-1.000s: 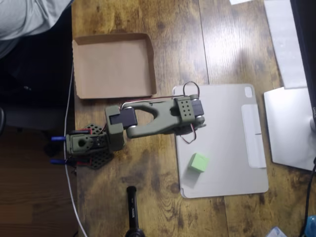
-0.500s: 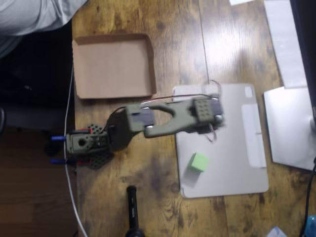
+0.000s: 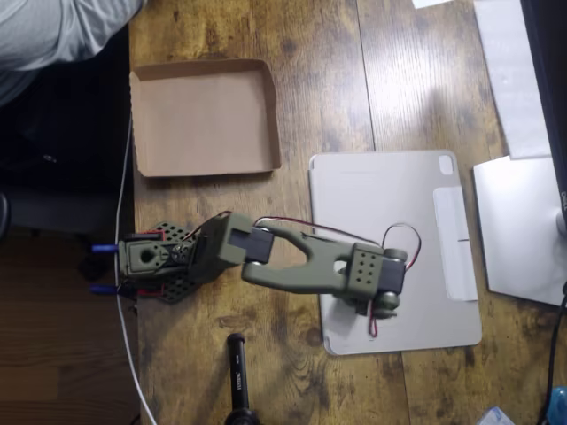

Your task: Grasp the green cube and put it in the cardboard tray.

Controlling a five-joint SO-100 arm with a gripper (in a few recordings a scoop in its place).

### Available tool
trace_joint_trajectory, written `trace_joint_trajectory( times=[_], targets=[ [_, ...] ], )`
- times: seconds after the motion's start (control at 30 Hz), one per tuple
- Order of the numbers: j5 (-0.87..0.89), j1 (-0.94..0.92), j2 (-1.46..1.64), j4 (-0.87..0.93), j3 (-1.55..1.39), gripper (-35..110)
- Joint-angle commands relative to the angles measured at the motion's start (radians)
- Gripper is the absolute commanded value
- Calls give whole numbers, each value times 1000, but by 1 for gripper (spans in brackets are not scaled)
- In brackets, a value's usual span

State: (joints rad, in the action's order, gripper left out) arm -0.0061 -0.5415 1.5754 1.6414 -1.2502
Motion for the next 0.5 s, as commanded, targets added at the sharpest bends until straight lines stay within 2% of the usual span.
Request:
trace_joint_trajectory(
  times=[0.0, 0.47],
  targets=[
    [-2, 15, 67, -48, -25, 12],
    [34, 86, 80, -199, -152, 13]
  ],
)
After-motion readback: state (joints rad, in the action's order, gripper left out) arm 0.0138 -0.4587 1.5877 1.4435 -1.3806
